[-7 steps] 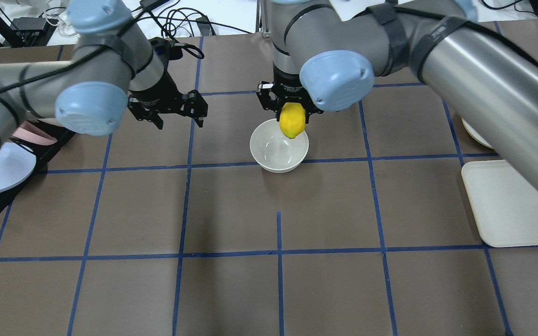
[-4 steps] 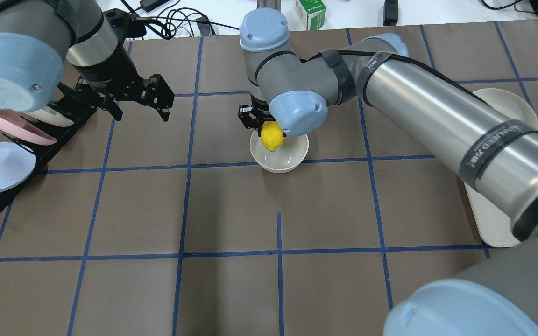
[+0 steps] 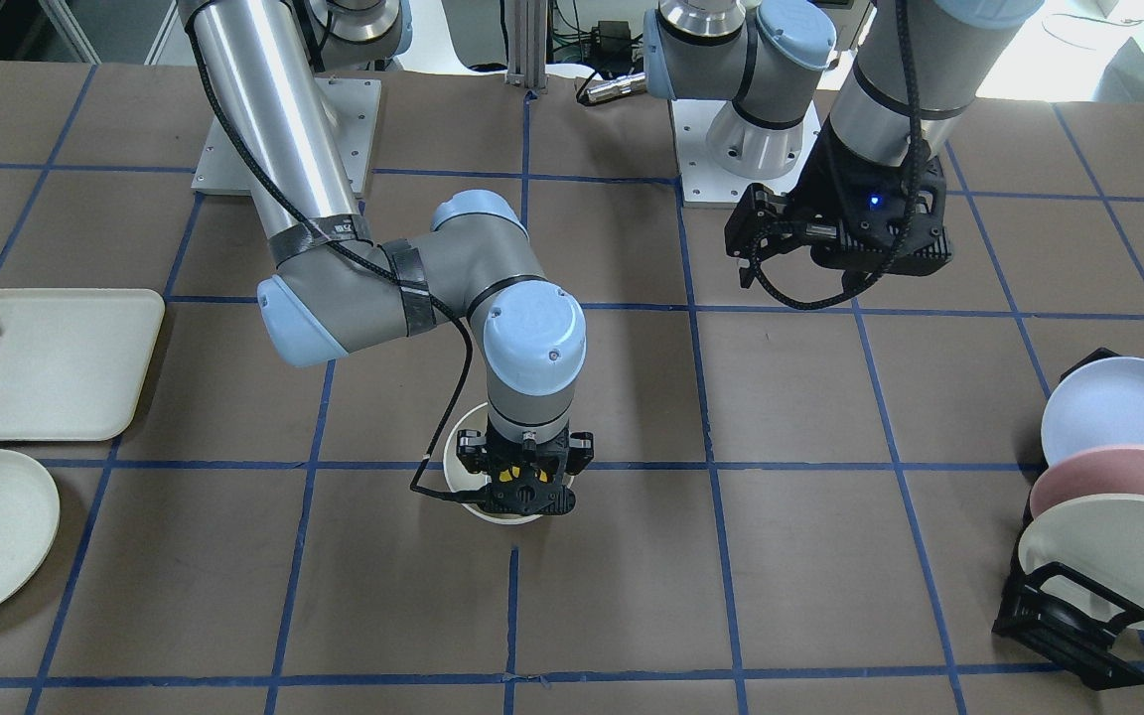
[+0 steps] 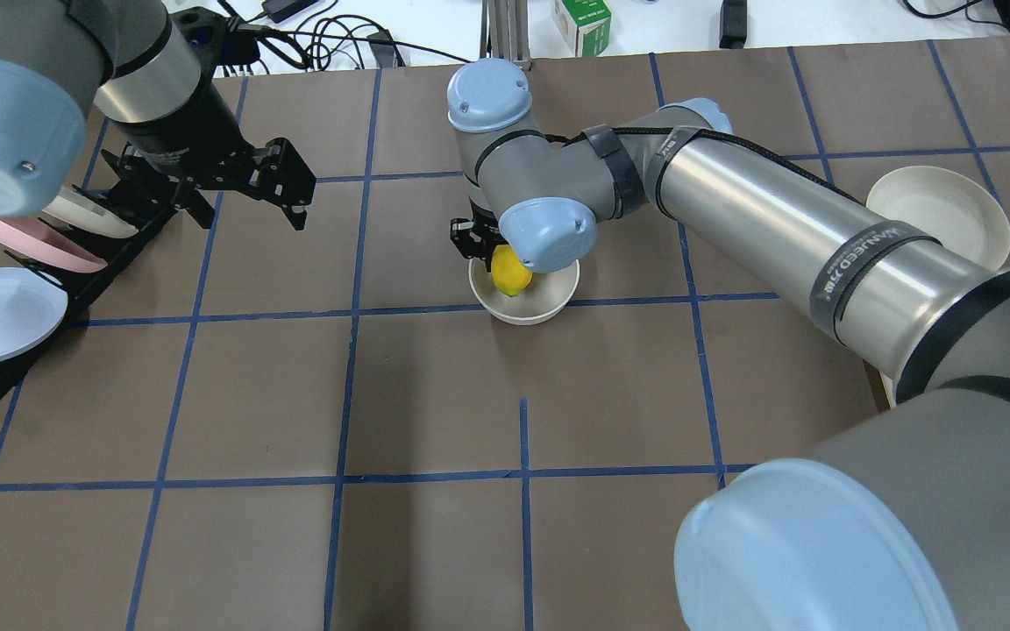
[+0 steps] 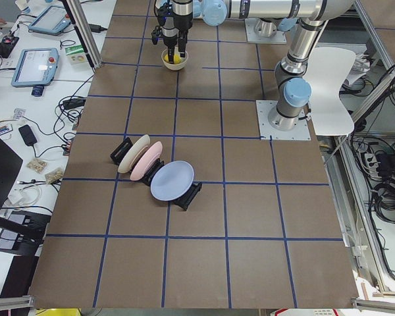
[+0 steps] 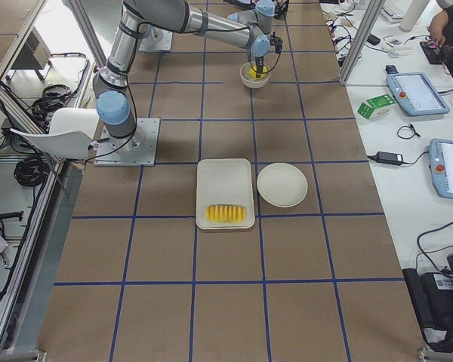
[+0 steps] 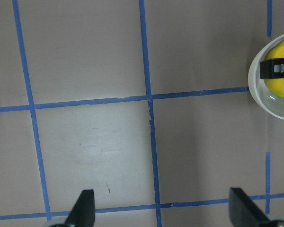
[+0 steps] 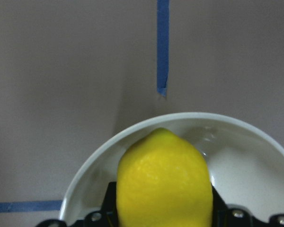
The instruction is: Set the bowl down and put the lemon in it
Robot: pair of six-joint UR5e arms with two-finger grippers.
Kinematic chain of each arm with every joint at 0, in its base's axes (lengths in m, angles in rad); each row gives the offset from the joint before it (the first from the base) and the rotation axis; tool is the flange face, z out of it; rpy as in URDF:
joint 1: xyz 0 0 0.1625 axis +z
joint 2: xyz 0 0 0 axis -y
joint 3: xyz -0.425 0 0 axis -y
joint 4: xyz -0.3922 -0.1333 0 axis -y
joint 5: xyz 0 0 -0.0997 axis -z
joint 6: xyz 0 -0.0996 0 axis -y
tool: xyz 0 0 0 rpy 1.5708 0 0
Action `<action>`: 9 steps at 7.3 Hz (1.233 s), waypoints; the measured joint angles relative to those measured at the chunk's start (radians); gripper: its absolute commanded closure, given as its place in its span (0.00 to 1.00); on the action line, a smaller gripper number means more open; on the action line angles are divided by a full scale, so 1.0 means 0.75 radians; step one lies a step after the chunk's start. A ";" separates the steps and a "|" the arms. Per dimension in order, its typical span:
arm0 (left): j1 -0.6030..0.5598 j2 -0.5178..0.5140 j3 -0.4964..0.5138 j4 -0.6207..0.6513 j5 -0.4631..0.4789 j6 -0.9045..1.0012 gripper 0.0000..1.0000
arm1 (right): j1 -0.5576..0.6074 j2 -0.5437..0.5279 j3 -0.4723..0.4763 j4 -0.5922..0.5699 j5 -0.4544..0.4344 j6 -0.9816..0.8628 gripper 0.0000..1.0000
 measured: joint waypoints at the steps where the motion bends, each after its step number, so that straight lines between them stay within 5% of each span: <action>1: 0.000 0.012 0.000 -0.004 0.007 0.000 0.00 | 0.000 0.001 0.000 0.005 -0.005 -0.002 0.00; 5: 0.000 0.041 -0.005 -0.006 0.050 0.001 0.00 | -0.018 -0.138 0.026 0.141 -0.006 -0.006 0.00; 9: 0.000 0.045 -0.009 -0.007 0.053 0.001 0.00 | -0.128 -0.644 0.033 0.622 -0.007 -0.007 0.00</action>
